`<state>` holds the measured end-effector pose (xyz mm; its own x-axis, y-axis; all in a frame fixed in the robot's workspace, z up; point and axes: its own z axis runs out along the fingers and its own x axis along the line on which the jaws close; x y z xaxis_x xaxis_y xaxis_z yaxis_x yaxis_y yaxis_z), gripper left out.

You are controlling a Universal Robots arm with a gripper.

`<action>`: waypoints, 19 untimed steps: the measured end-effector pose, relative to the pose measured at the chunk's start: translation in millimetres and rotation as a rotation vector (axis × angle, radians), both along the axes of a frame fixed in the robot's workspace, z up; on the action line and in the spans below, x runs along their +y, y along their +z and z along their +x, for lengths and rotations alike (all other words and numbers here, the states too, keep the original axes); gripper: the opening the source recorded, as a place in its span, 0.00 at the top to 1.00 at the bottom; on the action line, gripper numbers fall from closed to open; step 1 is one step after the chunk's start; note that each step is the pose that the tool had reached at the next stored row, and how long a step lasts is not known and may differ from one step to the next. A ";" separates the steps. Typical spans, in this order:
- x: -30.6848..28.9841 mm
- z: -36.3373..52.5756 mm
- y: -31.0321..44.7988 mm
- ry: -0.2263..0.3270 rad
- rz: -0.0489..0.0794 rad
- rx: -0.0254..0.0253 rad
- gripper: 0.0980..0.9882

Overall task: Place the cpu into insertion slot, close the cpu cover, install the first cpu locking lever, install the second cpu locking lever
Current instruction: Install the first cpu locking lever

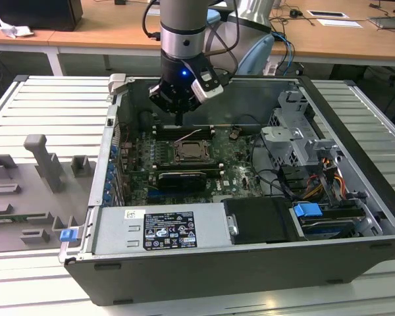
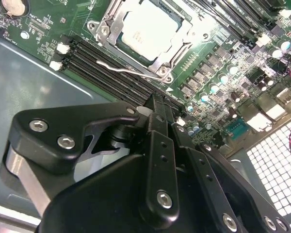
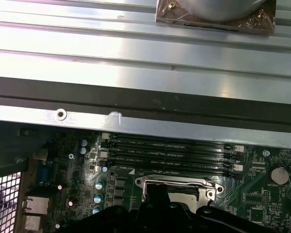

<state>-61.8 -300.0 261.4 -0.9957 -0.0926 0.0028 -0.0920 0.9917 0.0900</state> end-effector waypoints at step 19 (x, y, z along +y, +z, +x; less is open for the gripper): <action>-0.2 15.9 -13.1 -0.001 0.023 -0.0239 0.99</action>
<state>-45.8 -300.2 248.3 -0.9955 -0.0916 -0.0232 -0.0936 0.9894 0.1108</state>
